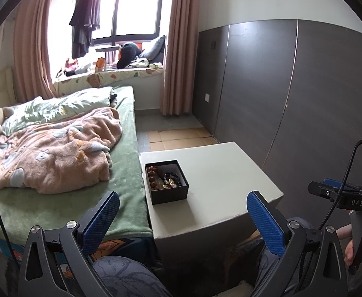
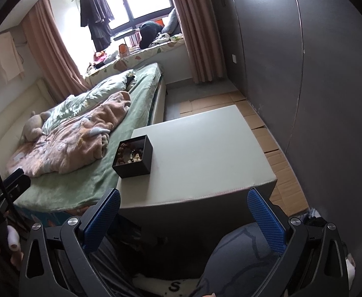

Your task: Organize jewelry

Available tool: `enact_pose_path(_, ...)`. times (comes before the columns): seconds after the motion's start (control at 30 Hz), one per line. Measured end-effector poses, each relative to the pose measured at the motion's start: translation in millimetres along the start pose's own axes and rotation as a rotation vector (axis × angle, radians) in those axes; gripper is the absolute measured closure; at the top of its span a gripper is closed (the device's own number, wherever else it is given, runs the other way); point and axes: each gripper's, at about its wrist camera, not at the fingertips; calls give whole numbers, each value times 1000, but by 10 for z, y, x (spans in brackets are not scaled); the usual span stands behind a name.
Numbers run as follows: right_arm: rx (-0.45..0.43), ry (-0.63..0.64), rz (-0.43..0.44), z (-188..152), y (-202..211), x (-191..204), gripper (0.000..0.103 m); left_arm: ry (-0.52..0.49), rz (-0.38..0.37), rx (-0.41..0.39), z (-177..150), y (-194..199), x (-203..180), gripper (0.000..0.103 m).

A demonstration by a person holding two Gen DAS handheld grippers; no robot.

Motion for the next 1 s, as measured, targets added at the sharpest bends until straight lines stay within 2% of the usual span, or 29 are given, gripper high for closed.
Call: enact_pose_path(1.0, -42, -15, -26, -24, 109, -90, 0, -25, -13, -14, -31, 82, -116, 0)
Point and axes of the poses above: each gripper's, at about its wrist camera, not at the fingertips, and y roughly against the way its jaws point, x to its left, z to its top, and after that the axes turned 15 degrees about -z, right-handed
